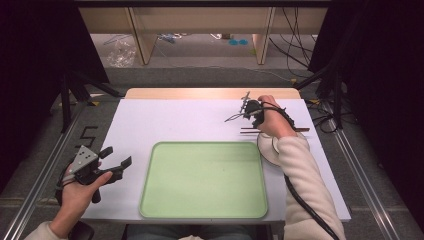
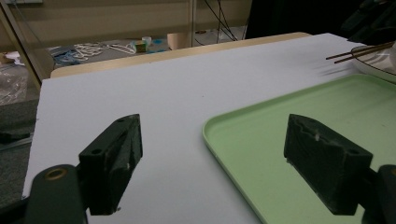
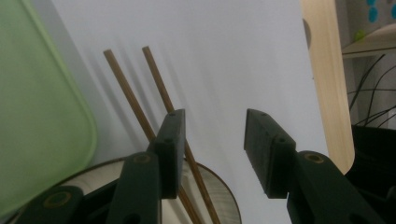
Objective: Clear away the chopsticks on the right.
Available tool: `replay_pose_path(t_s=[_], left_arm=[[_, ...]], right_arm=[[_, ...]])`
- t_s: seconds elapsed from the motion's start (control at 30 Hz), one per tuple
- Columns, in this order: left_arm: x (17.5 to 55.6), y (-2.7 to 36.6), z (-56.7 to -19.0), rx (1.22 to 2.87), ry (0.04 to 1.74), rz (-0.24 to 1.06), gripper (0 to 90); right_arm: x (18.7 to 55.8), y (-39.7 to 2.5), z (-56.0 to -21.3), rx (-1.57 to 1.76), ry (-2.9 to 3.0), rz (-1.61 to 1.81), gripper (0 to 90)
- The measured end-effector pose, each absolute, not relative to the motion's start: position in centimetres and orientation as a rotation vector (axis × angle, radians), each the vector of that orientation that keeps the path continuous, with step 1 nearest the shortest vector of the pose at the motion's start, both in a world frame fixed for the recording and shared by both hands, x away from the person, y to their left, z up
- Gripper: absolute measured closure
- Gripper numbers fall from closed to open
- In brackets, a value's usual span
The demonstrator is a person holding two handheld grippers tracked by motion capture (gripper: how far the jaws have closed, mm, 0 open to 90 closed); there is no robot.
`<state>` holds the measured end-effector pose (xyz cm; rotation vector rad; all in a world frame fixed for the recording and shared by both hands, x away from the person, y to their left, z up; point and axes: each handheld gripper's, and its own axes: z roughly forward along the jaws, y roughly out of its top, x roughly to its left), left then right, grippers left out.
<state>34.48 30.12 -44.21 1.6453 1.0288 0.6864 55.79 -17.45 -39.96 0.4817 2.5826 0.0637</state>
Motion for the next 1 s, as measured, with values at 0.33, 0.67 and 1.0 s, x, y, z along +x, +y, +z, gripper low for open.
replay_pose_path(t_s=[0.33,0.67,1.0], left_arm=[[34.4,30.1,-44.3,1.632,1.032,0.683,19.7],[34.5,30.1,-44.3,1.632,1.03,0.683,19.8],[34.5,30.2,-44.2,1.633,1.034,0.685,19.9]], right_arm=[[56.6,-16.3,-41.7,0.305,2.671,-0.073,62.8],[56.7,-15.8,-42.1,0.309,2.7,-0.062,63.9],[57.1,-15.4,-42.5,0.282,2.701,-0.087,64.8]])
